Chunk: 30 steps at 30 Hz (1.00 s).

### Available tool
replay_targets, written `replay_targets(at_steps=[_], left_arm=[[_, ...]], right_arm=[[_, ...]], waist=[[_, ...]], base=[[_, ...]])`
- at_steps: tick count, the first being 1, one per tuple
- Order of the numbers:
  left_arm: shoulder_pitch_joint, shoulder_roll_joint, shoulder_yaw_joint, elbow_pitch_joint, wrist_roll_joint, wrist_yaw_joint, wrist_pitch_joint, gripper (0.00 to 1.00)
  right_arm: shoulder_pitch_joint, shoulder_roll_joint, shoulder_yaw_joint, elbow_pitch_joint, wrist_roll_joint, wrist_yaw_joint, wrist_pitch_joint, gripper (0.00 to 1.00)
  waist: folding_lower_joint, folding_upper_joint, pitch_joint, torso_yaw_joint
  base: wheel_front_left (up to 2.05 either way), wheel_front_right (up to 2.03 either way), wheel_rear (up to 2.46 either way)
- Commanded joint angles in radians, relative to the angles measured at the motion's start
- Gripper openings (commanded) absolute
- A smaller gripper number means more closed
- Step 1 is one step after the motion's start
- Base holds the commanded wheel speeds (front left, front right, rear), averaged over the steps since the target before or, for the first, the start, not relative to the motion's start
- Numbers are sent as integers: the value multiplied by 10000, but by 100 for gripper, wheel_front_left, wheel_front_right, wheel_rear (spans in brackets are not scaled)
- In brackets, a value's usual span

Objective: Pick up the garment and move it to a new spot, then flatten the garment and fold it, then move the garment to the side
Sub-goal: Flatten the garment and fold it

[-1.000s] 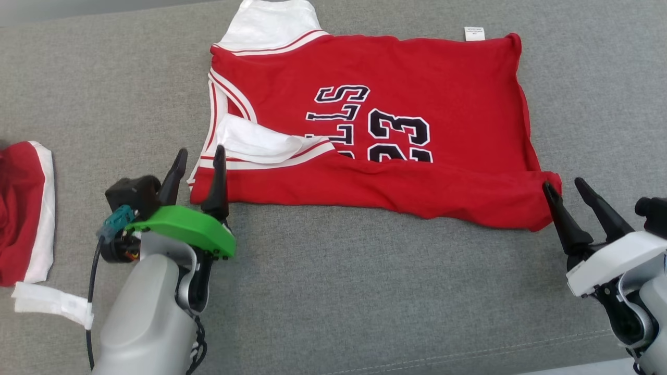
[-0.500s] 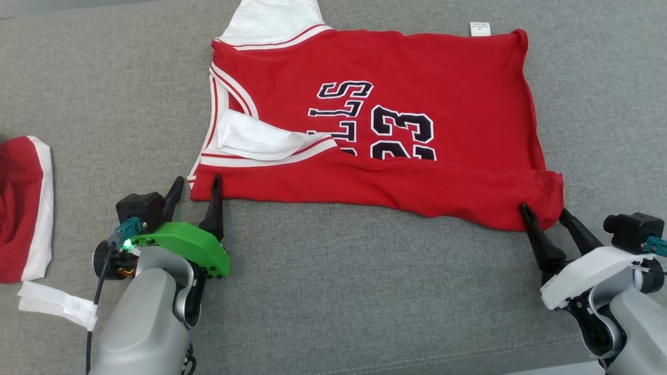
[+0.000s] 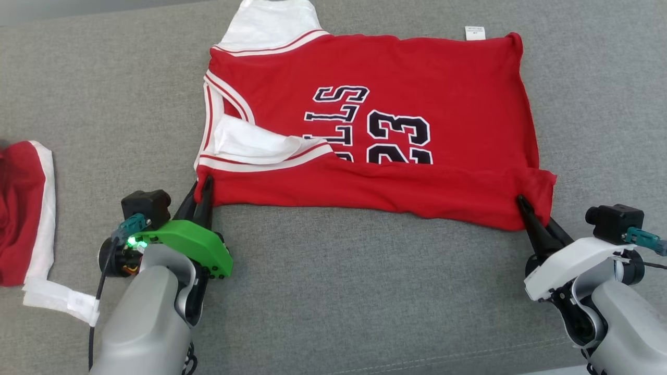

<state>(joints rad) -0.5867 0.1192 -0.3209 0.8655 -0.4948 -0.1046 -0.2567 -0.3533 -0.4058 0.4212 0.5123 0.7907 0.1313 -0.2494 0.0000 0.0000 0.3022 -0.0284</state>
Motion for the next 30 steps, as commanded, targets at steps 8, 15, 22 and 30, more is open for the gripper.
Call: replay_targets(at_steps=[8,15,22,30], left_arm=[[2078,66,521,-1723,-117,70,-92,0],[4053,-77,491,-3329,1,342,-88,0],[5192,-122,323,-4259,-32,638,40,0],[5381,-197,375,-4462,-17,889,-12,100]], right_arm=[[1044,-279,-158,-350,34,-13,-144,0],[2234,-477,-558,-1112,-86,-13,51,0],[3345,-367,-1464,-1662,-180,-14,495,0],[3691,110,-2047,-1986,-698,-13,722,100]], waist=[[0,0,-1290,430],[0,0,-1680,648],[0,0,-1790,761],[0,0,-1817,651]], base=[[0,0,0],[0,0,0],[0,0,0],[0,0,0]])
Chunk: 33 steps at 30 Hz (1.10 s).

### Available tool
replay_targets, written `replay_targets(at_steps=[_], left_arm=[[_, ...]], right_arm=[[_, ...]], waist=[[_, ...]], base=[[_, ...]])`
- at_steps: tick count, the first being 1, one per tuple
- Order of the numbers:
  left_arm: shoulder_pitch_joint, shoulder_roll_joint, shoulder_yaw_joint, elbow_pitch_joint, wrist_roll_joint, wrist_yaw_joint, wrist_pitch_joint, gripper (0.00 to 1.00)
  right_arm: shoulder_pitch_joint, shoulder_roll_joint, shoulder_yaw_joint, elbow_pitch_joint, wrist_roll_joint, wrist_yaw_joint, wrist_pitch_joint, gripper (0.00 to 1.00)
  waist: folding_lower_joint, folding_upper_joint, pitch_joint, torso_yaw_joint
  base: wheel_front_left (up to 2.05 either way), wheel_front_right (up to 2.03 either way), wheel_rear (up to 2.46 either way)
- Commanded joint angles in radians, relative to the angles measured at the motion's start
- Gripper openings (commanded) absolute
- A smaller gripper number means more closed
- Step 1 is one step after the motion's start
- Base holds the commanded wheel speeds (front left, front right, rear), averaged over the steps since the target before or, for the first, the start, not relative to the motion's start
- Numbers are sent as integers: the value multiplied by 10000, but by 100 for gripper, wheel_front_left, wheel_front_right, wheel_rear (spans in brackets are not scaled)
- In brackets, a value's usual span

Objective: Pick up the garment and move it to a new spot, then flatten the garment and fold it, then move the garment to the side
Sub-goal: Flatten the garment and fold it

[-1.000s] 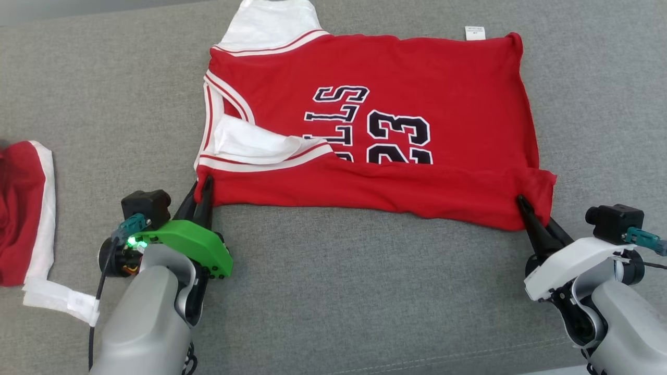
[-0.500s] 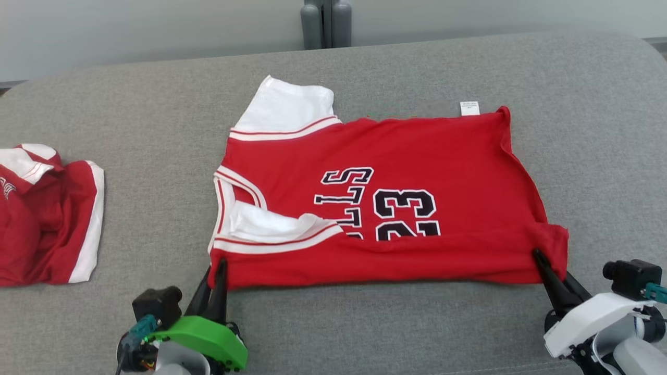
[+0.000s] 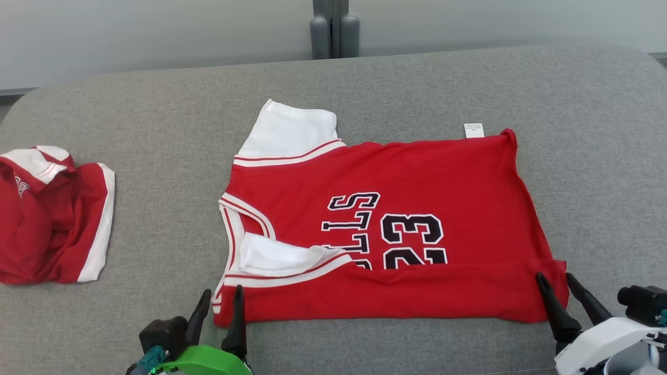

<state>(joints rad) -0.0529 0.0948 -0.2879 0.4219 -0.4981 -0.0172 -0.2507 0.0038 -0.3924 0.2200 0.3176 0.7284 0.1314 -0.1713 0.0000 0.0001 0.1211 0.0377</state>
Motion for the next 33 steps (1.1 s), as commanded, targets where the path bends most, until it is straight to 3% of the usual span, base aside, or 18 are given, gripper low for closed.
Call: replay_targets(at_steps=[1,10,19,33], left_arm=[[-9,40,68,-58,68,42,-78,100],[-421,114,986,-888,433,158,-147,100],[-636,329,1497,-1748,1648,176,-146,100],[-67,208,2633,-2363,2137,-22,-148,100]], right_arm=[[103,20,-137,-66,-220,-15,-126,100],[-230,244,-945,-681,-1515,-15,-633,100],[-581,1015,-1331,-1545,-2771,-15,-880,100],[230,1577,-1931,-2478,-3650,-15,-934,100]], waist=[[0,-1,-10,-22],[0,-1,-241,-135],[0,-1,-531,-102],[0,-1,-1042,21]], base=[[0,0,0],[0,0,0],[0,0,0],[0,0,0]])
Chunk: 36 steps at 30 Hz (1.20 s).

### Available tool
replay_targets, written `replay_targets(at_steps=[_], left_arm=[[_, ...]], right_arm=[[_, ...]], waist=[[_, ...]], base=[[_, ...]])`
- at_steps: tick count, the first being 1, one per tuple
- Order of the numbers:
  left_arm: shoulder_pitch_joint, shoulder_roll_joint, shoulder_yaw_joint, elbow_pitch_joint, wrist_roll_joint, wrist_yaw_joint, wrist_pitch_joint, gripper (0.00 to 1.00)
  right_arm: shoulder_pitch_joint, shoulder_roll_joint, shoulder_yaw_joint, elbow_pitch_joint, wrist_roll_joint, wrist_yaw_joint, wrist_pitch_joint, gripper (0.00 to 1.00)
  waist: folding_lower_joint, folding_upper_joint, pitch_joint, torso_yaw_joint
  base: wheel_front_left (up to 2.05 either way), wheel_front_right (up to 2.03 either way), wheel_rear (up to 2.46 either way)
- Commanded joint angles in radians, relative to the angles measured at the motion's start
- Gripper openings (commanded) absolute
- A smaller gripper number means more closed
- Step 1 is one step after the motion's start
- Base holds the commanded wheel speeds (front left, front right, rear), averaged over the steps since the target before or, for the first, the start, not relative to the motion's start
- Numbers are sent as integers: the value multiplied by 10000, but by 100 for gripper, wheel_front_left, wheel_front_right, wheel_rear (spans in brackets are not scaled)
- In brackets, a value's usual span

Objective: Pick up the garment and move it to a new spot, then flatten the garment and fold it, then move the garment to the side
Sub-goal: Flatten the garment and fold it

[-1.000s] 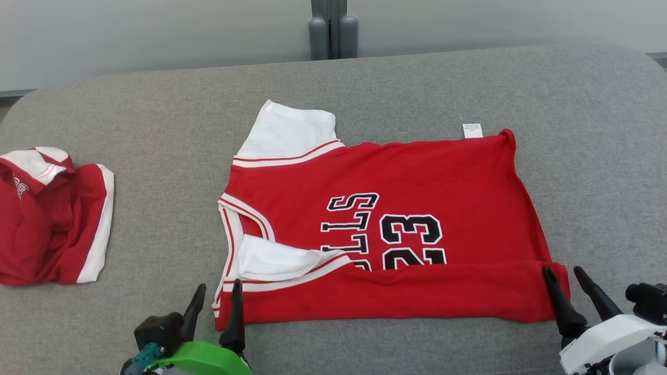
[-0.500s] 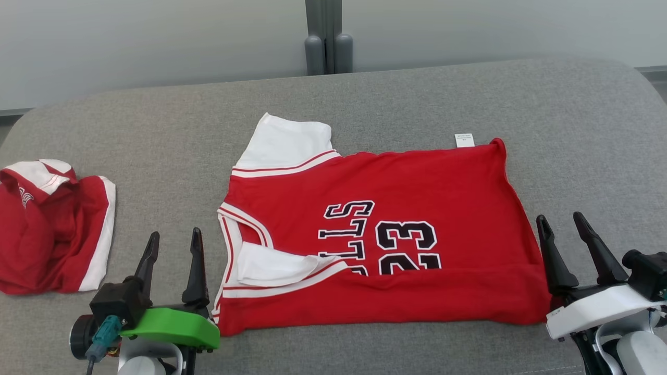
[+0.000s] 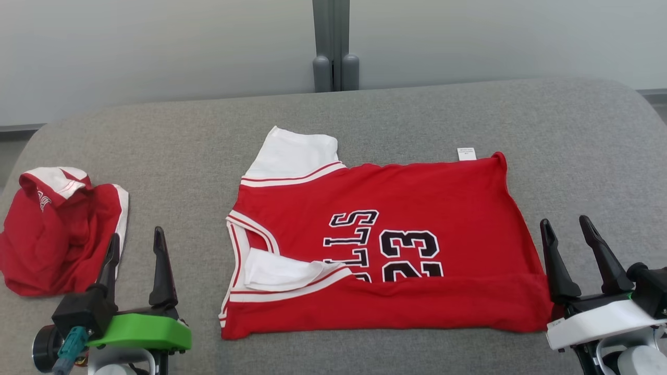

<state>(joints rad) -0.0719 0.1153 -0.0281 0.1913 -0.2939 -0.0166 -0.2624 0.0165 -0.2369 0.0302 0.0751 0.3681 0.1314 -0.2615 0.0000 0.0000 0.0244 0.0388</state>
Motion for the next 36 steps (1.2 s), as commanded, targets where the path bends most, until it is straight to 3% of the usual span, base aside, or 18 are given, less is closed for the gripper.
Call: replay_targets(at_steps=[1,18,36], left_arm=[[189,-8,101,-89,118,-54,-31,100],[719,-157,251,-74,618,-458,-31,100],[870,-182,367,28,935,-544,-32,100]], right_arm=[[183,63,-56,-94,-72,-15,-35,100],[822,378,-183,-458,-543,-15,-43,100],[921,480,-277,-331,-763,-15,188,100]], waist=[[0,0,-118,14],[0,0,-327,234],[0,0,-387,201]], base=[[0,0,0],[0,0,0],[0,0,0]])
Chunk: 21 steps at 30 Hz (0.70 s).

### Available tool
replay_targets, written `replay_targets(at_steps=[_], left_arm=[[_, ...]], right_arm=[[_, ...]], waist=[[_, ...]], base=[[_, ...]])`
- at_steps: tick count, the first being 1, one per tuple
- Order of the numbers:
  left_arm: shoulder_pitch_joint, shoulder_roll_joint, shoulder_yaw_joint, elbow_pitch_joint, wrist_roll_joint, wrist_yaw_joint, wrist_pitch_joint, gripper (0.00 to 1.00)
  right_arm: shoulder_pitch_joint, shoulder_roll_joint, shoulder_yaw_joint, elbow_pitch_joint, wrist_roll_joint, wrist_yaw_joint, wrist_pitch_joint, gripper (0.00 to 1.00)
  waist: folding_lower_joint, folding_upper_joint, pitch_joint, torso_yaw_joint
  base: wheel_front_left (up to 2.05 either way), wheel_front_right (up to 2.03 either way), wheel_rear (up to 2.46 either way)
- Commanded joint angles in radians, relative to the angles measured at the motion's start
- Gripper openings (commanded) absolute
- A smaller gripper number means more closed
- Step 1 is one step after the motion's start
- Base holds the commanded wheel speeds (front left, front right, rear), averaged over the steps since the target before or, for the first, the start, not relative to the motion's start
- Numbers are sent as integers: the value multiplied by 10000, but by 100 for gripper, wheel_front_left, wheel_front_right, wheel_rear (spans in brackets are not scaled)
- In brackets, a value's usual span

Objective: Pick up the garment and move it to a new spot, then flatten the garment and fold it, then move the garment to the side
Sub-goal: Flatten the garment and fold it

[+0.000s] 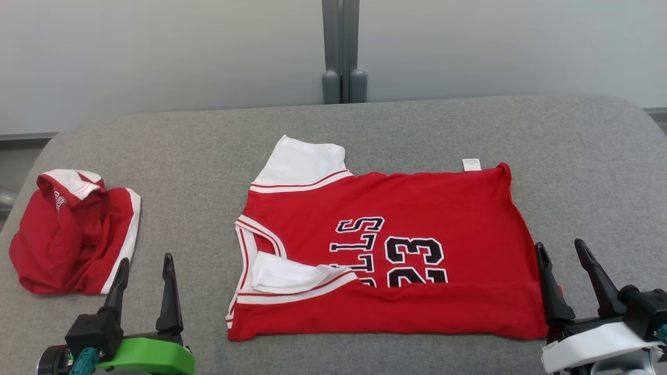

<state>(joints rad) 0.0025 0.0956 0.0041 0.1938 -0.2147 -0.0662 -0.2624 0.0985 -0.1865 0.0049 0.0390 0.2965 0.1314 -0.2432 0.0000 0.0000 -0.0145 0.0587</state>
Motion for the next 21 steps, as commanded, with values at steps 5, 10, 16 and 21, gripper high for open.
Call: replay_targets(at_steps=[5,10,16,21], left_arm=[[116,-4,48,27,142,-39,-32,100],[125,-20,71,44,156,-37,-32,100],[150,10,124,42,168,-52,-32,100],[194,-14,142,-17,207,-41,-32,100]], right_arm=[[78,-48,-37,56,-53,-15,40,100],[78,-56,-34,102,-45,-15,59,100],[105,-61,-60,124,-58,-15,82,100],[132,-67,-76,109,-66,-15,88,100]], waist=[[0,0,1,6],[0,0,-8,-14],[0,0,2,-36],[0,0,15,-39]], base=[[0,0,0],[0,0,0],[0,0,0],[0,0,0]])
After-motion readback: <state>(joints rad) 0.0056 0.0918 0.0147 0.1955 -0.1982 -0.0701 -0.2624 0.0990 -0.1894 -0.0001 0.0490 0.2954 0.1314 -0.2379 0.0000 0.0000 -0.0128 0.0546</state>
